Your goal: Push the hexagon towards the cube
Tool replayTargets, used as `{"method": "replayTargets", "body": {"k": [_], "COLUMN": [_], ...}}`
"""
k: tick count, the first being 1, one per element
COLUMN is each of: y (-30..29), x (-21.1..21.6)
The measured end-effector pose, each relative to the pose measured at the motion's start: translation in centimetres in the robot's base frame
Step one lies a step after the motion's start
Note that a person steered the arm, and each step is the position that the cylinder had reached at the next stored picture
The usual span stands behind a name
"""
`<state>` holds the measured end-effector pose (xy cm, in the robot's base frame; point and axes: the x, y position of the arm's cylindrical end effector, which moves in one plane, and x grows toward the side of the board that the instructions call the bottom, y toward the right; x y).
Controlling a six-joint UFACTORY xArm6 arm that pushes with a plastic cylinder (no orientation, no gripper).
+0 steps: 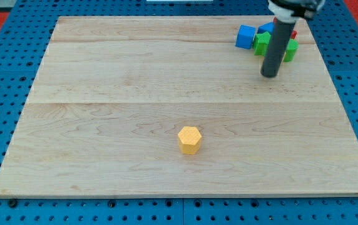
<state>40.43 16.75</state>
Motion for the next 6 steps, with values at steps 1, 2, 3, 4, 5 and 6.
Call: {"method": "replayTargets", "body": {"k": [1,2,3,4,5,6], "y": [-0.3,-6.5,-16.6,-15.1,-8.9,-8.5], "x": [11.4,19.4,17.3,12.1,7.0,-1.6]}}
